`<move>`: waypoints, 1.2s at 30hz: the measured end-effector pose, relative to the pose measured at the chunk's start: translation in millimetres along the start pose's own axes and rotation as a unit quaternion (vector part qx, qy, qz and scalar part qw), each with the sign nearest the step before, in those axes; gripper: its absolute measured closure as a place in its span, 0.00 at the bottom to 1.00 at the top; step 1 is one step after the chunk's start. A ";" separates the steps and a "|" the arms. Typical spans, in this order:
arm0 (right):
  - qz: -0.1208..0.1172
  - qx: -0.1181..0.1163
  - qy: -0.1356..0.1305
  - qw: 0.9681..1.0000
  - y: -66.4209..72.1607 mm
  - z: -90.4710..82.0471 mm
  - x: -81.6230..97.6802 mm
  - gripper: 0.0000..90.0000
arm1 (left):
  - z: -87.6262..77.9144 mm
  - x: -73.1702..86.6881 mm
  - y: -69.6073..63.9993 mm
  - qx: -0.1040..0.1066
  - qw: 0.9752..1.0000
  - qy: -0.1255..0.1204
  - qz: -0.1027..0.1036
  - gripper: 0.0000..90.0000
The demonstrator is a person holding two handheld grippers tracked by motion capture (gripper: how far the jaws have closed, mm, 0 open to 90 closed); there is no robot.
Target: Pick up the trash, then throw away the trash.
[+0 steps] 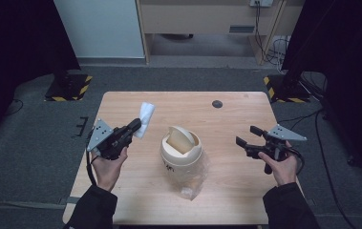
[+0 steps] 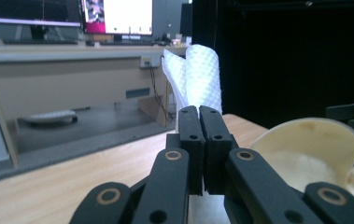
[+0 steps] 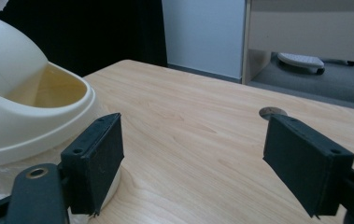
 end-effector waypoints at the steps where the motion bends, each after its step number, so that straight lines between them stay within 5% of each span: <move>1: -0.001 -0.004 -0.013 1.000 2.6 -1.0 -4.1 0.23 | -1.1 -5.2 -2.4 0.002 1.000 -0.008 0.001 0.98; 16: 0.003 -0.021 -0.061 0.998 12.6 -12.2 -32.6 0.29 | 1.5 -27.7 -24.3 0.027 0.999 -0.040 0.014 0.98; 36: -0.008 -0.056 -0.104 0.993 48.1 -14.2 -72.3 0.38 | 24.2 -51.8 -60.0 0.069 0.995 -0.057 0.036 0.98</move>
Point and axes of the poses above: each handheld gripper's, and its own axes: z roughly forward along the jaws, x roughly out of its underside, y roughly to its left, the point moved 6 cm from there along z, roughly forward along the jaws, and after that the axes turned 13 degrees about z, right-handed, at the moved point
